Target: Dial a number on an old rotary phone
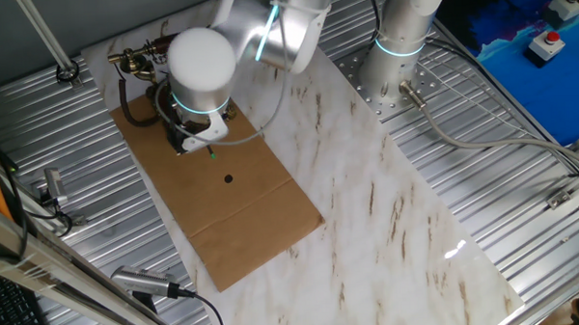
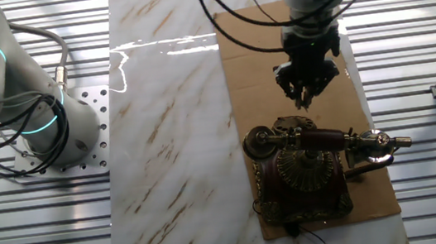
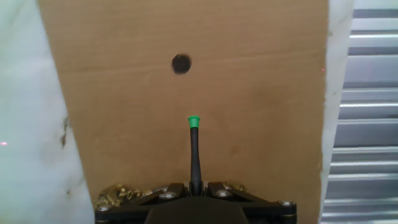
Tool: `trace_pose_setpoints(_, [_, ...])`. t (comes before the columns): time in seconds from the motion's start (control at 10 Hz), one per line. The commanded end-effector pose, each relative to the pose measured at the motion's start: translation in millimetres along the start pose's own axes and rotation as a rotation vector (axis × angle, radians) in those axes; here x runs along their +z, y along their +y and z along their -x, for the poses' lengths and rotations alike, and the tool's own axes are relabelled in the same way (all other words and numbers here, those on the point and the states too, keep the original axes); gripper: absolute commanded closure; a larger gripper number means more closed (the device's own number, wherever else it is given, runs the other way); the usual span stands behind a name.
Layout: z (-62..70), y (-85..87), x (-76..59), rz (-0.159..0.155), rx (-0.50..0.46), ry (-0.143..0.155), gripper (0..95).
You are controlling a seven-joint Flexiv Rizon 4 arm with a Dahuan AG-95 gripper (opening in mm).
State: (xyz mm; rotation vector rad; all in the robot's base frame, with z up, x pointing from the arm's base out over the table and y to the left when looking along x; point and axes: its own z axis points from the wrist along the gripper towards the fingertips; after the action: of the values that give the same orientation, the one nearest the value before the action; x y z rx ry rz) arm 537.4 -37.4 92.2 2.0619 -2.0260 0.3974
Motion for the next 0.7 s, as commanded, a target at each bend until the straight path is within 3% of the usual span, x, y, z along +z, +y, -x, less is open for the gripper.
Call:
trace_pose_setpoints(0.1, [0.9,-1.7,1.6,0.001,-0.009,-0.001,95.0])
trace_pose_setpoints(0.7, [0.0,-4.4,8.3,-0.008,-0.012,-0.017,95.0])
